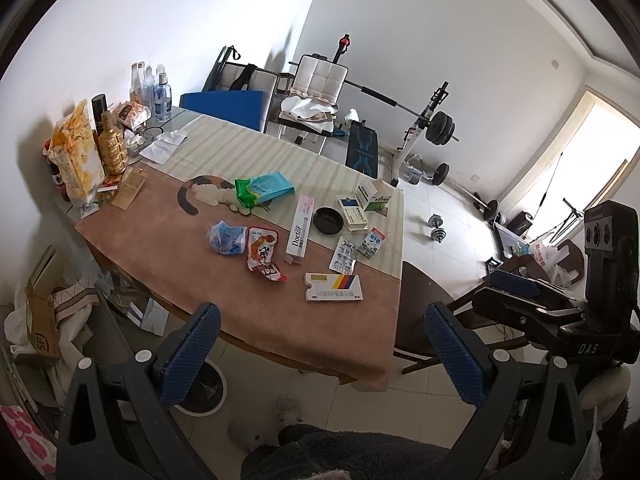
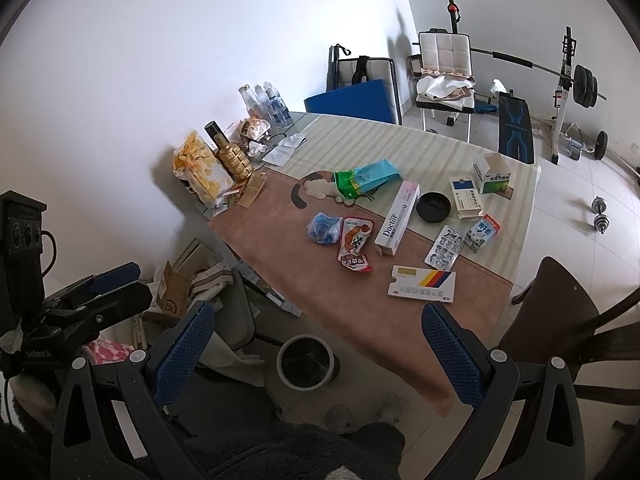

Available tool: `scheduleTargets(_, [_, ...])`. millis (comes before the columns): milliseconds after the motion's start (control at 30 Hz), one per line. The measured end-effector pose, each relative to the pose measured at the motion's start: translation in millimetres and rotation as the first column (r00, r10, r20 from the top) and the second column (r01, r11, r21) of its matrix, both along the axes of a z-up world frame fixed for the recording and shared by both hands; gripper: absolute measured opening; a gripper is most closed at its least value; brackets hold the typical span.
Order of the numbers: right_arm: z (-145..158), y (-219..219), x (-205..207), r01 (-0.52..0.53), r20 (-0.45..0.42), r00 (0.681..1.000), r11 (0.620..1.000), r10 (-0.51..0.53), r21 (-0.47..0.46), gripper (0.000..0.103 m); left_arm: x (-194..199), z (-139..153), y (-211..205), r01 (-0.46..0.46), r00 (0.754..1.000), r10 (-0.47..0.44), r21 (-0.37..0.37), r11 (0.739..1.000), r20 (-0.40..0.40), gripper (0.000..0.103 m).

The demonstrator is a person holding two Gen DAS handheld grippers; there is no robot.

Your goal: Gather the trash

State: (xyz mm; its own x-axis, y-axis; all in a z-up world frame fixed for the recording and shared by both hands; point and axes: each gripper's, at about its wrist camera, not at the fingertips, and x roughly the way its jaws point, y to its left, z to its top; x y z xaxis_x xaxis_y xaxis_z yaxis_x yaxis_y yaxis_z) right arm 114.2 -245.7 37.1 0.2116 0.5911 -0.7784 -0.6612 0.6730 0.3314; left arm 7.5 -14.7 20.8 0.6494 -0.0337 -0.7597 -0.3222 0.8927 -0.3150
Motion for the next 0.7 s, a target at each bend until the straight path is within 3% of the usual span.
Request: scheduleTargets(700, [-1.1, -0.7, 0.0, 0.001, 0.001, 1.0, 1.0, -0.001, 0.003, 0.103, -4.5, -1.4, 2.2, 0.007, 1.0, -0.007, -0.002, 1.0, 0.005, 0.103])
